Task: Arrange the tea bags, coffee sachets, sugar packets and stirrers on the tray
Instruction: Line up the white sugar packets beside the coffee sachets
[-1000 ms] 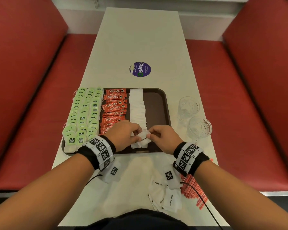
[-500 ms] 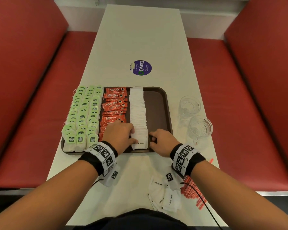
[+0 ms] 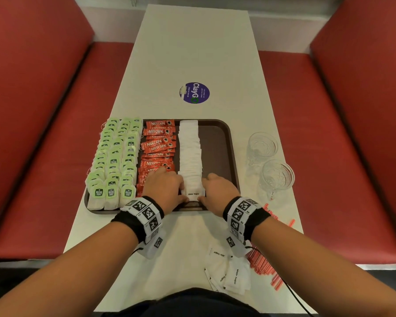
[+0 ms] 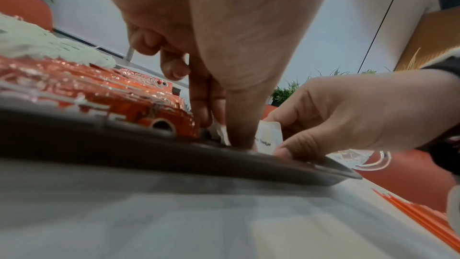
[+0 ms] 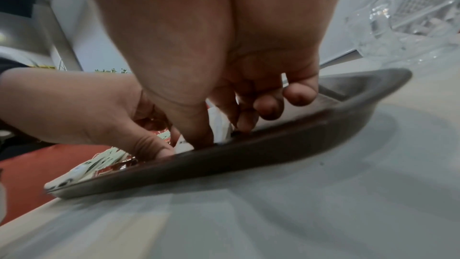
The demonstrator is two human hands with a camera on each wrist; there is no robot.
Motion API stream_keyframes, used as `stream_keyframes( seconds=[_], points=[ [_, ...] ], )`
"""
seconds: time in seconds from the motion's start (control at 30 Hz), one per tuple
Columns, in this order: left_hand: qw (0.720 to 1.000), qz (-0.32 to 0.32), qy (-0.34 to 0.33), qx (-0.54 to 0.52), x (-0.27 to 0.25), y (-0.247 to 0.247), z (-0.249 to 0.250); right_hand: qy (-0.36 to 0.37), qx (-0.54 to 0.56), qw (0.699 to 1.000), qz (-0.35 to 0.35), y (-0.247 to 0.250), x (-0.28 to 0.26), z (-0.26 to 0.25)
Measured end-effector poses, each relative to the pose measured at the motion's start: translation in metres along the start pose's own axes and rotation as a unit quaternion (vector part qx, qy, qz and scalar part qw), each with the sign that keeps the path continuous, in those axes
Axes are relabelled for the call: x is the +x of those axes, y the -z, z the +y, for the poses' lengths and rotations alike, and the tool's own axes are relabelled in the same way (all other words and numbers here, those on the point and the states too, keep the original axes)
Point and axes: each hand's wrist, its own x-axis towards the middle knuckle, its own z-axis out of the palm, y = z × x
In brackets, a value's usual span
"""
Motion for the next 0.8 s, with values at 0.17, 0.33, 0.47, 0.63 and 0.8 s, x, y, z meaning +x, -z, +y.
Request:
stream_keyframes(
  seconds=[0.17, 0.33, 0.47, 0.63, 0.8],
  points=[
    [1.000, 0.004, -0.006, 0.005, 0.002, 0.003, 0.001, -0.002, -0.016, 1.000, -0.015, 0.009, 0.002, 0.000],
    [0.998, 0.051, -0.038, -0.016, -0.006, 0.007, 0.007, 0.006, 0.010, 1.000, -0.003, 0.018, -0.018, 0.012],
    [0.992, 0.049, -0.112, -0.030, -0.014, 0.009, 0.026, 0.027, 0.015, 0.999, -0.016, 0.027, -0.051, 0.024],
    [0.969, -0.036, -0.243, -0.017, -0.035, 0.003, 0.059, 0.033, 0.001, 0.997, -0.075, 0.024, -0.103, 0.032],
    [0.935, -0.101, -0.338, 0.037, -0.058, -0.020, 0.088, 0.039, -0.057, 0.993, -0.100, -0.006, -0.141, 0.039]
  ],
)
